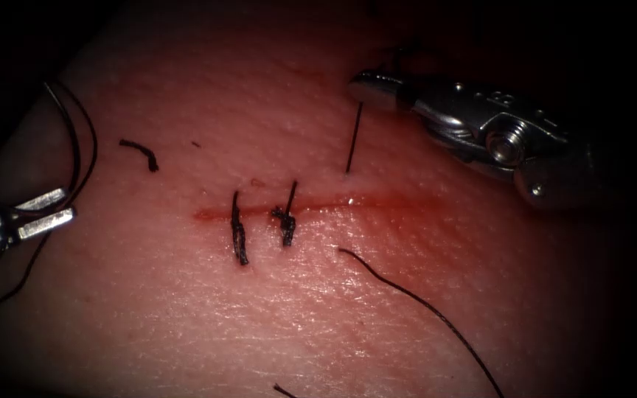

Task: Wound Closure
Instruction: Use the right tool to adjust the suture tail

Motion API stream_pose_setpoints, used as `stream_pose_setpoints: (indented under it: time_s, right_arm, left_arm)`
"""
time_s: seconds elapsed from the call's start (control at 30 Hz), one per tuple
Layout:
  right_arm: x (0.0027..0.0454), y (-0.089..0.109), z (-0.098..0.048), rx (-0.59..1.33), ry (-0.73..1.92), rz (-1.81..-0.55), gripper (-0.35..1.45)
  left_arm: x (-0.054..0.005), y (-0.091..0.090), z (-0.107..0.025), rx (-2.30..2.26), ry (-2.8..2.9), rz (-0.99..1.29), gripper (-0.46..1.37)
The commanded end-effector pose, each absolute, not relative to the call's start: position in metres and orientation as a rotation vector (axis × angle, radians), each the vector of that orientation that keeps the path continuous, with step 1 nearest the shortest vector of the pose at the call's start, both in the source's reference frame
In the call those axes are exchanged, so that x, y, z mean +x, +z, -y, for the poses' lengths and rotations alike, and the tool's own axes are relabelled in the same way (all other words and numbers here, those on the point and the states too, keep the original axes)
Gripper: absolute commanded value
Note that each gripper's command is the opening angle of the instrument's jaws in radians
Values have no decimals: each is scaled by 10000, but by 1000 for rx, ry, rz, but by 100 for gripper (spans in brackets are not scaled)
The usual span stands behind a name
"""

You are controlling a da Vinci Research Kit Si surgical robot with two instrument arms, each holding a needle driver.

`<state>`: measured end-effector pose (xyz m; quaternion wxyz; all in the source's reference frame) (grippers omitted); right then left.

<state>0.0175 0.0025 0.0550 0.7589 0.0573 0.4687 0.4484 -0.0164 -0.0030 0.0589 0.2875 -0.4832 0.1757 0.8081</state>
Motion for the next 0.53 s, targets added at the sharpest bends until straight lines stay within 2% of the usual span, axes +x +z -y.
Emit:
stream_pose_setpoints:
  time_s: [0.03,0.53]
  right_arm:
    - [175,550,-25,127,975,-1024,-35]
    - [175,552,-18,120,971,-1037,-35]
  left_arm:
    - [-164,590,31,-1292,2159,-467,-35]
    - [-165,591,33,-1293,2160,-469,-35]
